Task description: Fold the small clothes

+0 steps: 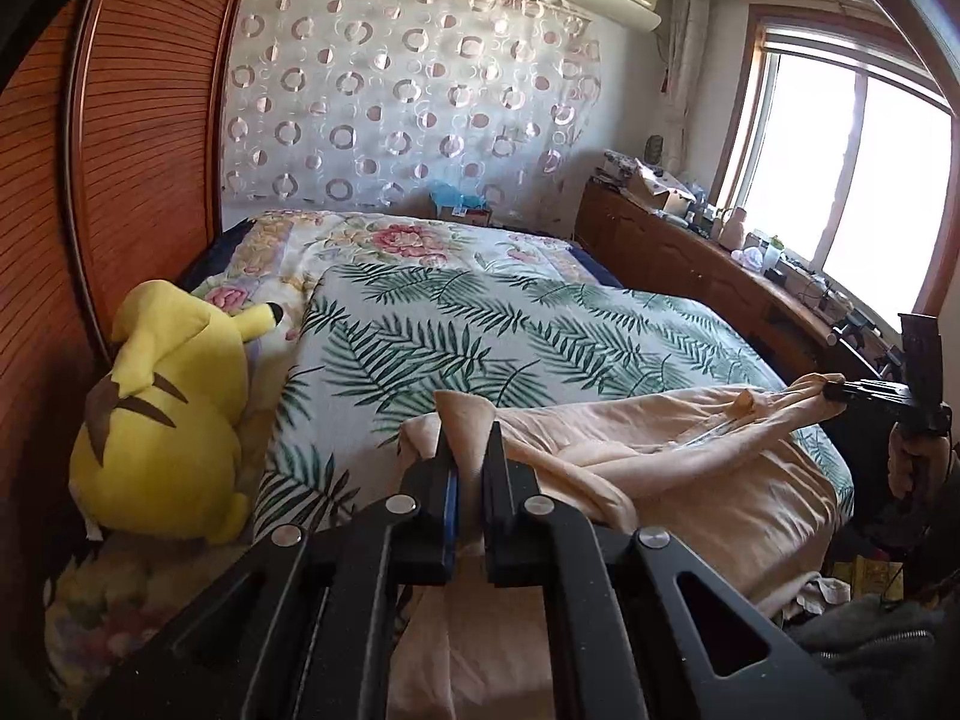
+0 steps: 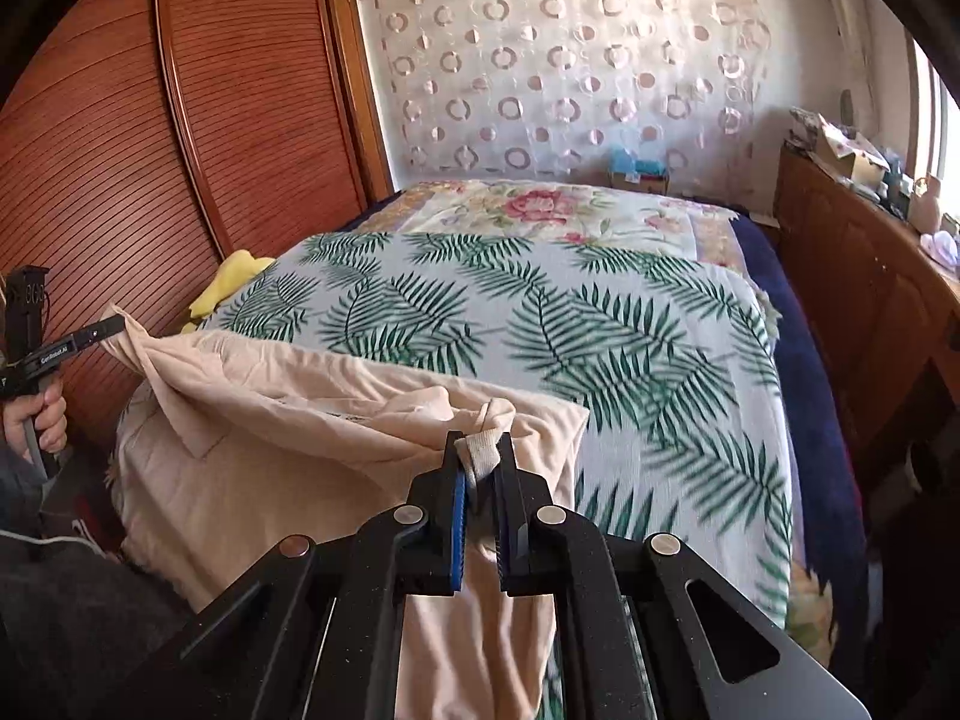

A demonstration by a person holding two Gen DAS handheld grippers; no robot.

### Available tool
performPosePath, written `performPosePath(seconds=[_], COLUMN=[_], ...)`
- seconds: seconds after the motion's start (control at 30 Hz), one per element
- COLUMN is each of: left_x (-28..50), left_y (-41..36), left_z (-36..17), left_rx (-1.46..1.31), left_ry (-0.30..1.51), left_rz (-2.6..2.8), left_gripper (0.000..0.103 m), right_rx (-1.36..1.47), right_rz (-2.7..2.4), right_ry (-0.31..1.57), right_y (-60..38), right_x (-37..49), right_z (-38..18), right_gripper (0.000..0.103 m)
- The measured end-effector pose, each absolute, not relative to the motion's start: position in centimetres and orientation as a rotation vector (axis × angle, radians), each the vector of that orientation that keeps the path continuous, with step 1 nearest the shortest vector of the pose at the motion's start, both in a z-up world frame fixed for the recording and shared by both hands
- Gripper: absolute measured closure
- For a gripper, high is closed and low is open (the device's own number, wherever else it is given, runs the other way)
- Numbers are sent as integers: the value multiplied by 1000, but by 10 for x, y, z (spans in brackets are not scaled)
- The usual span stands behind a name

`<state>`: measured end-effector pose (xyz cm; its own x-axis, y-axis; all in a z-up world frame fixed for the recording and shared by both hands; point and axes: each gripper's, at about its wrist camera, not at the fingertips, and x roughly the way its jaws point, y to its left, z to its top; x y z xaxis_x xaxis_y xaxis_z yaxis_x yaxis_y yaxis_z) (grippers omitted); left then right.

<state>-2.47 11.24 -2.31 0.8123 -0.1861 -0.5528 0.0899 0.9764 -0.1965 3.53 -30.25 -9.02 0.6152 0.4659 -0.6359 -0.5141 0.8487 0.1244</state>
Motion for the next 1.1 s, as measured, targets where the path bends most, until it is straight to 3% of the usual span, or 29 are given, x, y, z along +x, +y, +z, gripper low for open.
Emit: performPosePath(seconds=[0.13, 0.2, 0.27, 0.33, 0.4, 0.47, 0.5, 0.63, 0.73, 1.1], left_x=[-24, -19, -17, -19, -17, -16, -13, 2, 23, 82], left_y=[115, 118, 119, 118, 120, 122, 124, 128, 130, 126], left_z=[-45, -60, -68, -69, -66, -60, -58, -47, -43, -64], left_rx=[-138, -146, -126, -108, -104, -91, -89, -81, -61, -38], left_ry=[679, 718, 729, 726, 726, 712, 707, 688, 691, 808], left_rz=[-135, -123, -104, -103, -118, -106, -101, -74, -74, -110], left_gripper=[95, 89, 70, 59, 49, 32, 29, 27, 27, 27], right_rx=[-93, -119, -110, -106, -121, -133, -136, -114, -121, -127], right_rz=[571, 561, 554, 546, 534, 521, 507, 483, 458, 462], right_ry=[771, 794, 813, 831, 836, 833, 831, 799, 776, 828], right_y=[-308, -308, -309, -308, -306, -308, -308, -310, -309, -274], right_x=[22, 26, 28, 29, 29, 29, 30, 39, 52, 111], right_z=[-99, -111, -119, -122, -120, -115, -114, -107, -105, -142], right_gripper=[95, 95, 95, 95, 87, 82, 76, 55, 48, 47])
